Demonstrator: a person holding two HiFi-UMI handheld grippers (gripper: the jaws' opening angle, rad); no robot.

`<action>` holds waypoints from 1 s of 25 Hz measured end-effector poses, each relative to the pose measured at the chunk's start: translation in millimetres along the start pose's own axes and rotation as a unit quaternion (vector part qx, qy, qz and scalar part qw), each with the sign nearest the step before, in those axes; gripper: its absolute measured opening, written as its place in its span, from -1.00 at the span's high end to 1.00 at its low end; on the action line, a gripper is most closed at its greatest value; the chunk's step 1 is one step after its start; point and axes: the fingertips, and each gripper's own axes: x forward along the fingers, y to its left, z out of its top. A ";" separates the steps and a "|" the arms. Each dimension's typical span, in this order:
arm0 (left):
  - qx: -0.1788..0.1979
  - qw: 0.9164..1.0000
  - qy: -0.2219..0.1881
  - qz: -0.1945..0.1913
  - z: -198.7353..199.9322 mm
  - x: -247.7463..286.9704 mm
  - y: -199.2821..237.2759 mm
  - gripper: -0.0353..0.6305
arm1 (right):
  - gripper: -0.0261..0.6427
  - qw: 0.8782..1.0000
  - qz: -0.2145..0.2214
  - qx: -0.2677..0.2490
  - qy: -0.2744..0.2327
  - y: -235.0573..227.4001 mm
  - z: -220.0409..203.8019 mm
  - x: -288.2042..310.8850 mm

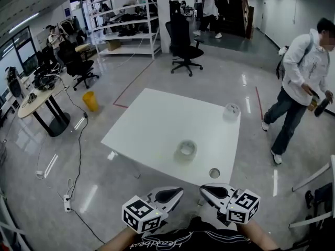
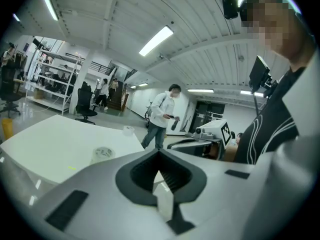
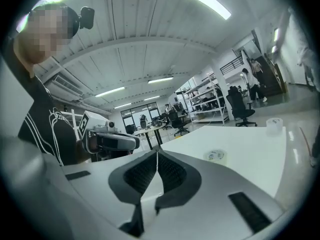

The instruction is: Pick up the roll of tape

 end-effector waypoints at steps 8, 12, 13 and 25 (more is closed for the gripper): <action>-0.025 0.999 -0.005 0.022 -1.9 7.8 37.7 0.88 | 0.88 1.000 0.013 -0.013 0.023 -26.1 3.3 30.7; -0.041 0.999 0.002 0.027 -4.7 21.5 58.8 0.88 | 0.88 0.999 0.009 -0.024 0.047 -53.7 -2.5 48.3; -0.043 0.999 0.005 0.029 -6.1 23.0 64.7 0.88 | 0.88 0.998 0.006 -0.028 0.054 -60.5 -6.2 54.4; -0.073 0.996 0.016 0.043 -5.9 43.5 115.0 0.88 | 0.87 0.987 0.015 -0.065 0.149 -128.8 -28.1 115.7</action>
